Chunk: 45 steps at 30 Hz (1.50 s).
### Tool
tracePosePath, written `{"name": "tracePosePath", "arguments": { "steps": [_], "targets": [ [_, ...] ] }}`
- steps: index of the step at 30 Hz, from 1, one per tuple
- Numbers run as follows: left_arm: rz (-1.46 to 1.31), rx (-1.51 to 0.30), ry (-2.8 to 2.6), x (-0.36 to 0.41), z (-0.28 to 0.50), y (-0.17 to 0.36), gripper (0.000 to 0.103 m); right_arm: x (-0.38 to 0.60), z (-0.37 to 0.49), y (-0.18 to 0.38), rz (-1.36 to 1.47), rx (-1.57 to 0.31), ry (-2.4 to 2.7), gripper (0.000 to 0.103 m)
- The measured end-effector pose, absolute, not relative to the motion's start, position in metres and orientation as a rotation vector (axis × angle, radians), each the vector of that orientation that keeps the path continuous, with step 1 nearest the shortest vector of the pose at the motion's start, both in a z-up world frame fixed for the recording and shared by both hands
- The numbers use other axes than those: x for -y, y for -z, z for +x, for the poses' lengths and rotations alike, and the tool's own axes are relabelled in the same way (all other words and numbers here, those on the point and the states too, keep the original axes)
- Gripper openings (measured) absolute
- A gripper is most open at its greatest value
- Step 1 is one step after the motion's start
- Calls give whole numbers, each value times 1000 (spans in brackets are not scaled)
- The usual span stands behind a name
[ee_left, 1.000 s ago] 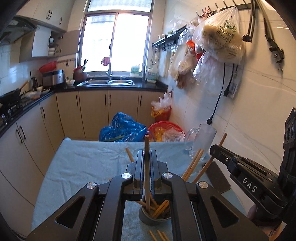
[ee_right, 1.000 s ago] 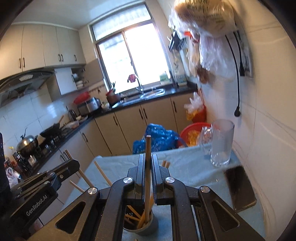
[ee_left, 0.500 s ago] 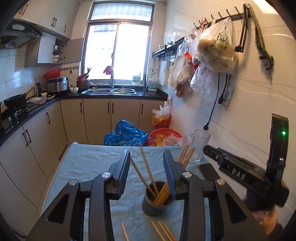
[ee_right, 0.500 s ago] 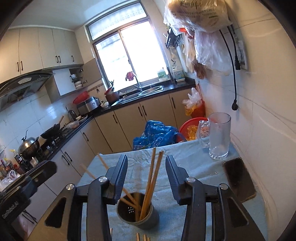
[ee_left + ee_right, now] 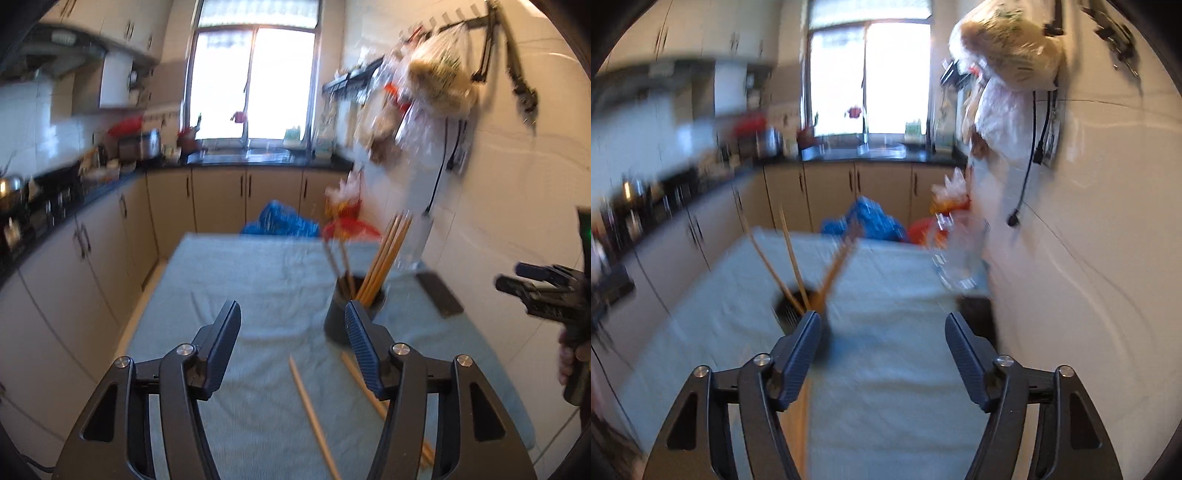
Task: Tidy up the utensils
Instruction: 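Grasp a loose chopstick with the left tool while the right tool grasps another, then lift both held chopsticks upright and bring them over the black holder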
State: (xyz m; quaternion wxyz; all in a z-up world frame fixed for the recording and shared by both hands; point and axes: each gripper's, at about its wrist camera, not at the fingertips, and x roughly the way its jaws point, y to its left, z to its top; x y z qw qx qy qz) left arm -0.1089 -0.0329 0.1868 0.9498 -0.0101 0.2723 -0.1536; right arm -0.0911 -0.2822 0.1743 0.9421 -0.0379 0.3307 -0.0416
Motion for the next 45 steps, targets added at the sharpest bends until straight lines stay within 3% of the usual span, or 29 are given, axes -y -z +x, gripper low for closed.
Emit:
{"name": "tracePosePath", "arguments": {
  "steps": [6, 11, 17, 24, 29, 34, 38, 45],
  "targets": [
    [-37, -749, 310, 39, -86, -119, 58, 270, -106, -101, -98, -835, 19, 74],
    [-31, -901, 317, 52, -61, -70, 47, 251, -95, -47, -4, -909, -82, 51],
    [-7, -988, 318, 71, -37, -37, 42, 219, -63, -14, -6, -958, -151, 38],
    [52, -1022, 327, 93, -13, -20, 31, 215, -29, 4, -1, -999, -150, 29],
    [86, -1019, 326, 97, -8, -18, 13, 214, -15, 5, -18, -1000, -131, 26],
    [59, -1040, 342, 90, -2, -17, 10, 217, 1, 5, 14, -1005, -112, 26],
    [53, -1048, 365, 87, -2, -17, 7, 225, 4, 4, 52, -1013, -88, 9],
    [103, -1074, 407, 83, -28, -18, 6, 250, -21, 4, 90, -1039, -82, 7]
  ]
}}
